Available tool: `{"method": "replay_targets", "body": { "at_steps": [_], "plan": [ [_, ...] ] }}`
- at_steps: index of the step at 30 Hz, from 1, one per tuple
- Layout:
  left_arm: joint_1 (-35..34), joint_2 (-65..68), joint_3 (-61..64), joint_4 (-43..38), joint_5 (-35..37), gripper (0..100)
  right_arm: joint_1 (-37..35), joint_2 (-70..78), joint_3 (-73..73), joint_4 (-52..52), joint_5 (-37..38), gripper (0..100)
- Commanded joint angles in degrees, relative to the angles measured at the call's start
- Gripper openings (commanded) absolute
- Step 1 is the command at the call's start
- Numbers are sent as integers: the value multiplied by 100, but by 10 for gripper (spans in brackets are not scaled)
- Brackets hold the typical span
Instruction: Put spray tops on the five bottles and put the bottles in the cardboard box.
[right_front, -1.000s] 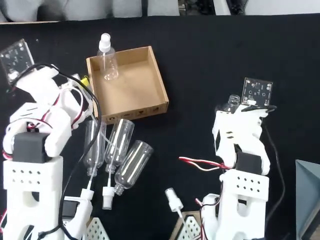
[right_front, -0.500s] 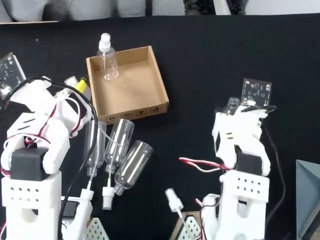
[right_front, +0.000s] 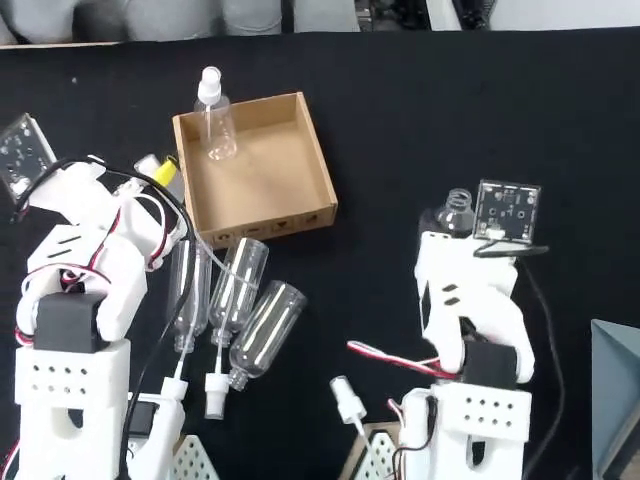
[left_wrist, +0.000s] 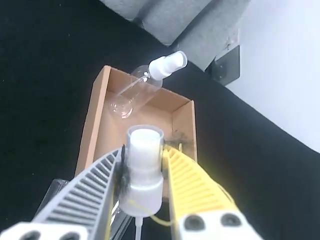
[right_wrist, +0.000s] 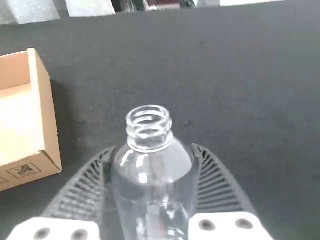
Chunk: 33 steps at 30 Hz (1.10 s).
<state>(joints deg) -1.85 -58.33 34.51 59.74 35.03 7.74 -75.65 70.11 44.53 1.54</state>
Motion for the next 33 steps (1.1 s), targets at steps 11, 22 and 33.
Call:
{"method": "replay_targets", "body": {
  "at_steps": [11, 22, 33],
  "plan": [
    [75, -132, -233, -176, 519, 28, -853, -277, 48, 9, 0, 78],
    [418, -132, -268, -457, 853, 28, -1582, -277, 224, 0, 0, 78],
    [470, -132, -286, -466, 853, 28, -1890, -277, 875, -1081, 0, 78]
  ]
}}
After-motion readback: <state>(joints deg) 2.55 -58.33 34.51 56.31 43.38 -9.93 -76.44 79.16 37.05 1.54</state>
